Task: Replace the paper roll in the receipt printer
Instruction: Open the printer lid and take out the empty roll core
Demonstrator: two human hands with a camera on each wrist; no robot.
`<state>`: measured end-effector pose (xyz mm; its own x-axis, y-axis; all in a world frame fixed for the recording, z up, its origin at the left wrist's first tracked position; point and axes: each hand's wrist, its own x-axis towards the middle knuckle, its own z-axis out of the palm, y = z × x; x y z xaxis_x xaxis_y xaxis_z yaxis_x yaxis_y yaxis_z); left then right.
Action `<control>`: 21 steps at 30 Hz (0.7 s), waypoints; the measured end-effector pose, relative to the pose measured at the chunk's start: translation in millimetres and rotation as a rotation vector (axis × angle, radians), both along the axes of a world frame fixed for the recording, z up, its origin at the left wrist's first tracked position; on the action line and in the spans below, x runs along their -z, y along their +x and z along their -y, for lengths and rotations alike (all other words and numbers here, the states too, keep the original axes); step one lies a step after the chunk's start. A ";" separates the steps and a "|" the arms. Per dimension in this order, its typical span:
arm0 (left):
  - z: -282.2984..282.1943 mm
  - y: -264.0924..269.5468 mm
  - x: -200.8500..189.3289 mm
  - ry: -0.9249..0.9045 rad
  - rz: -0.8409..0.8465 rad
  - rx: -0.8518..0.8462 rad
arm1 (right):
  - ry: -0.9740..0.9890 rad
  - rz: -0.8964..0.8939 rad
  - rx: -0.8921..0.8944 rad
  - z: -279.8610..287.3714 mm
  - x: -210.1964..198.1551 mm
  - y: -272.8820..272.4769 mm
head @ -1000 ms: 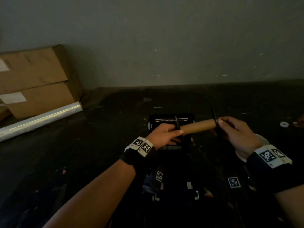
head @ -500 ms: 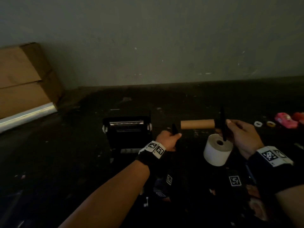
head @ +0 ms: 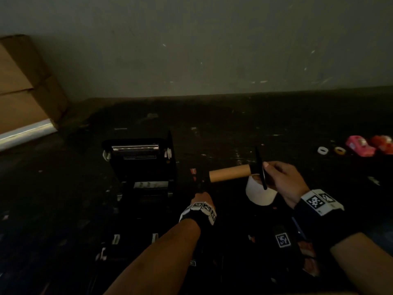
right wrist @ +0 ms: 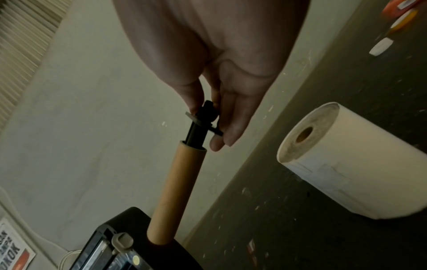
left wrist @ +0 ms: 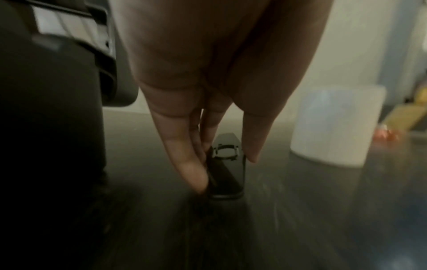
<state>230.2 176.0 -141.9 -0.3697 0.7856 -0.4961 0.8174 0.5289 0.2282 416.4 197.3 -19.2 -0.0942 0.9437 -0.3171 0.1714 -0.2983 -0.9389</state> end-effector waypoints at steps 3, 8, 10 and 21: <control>3.9 3.3 11.0 -0.018 -0.041 0.032 | -0.021 0.005 -0.008 -0.1 1.7 2.9; 5.7 -1.5 17.9 0.032 -0.019 0.037 | -0.034 -0.023 -0.006 1.6 3.2 2.5; 5.4 -5.5 15.3 0.042 0.017 0.040 | -0.036 -0.038 -0.008 3.2 3.4 -0.4; -3.2 -31.9 -90.2 0.310 1.209 -0.526 | -0.066 -0.114 0.064 3.1 -0.1 2.3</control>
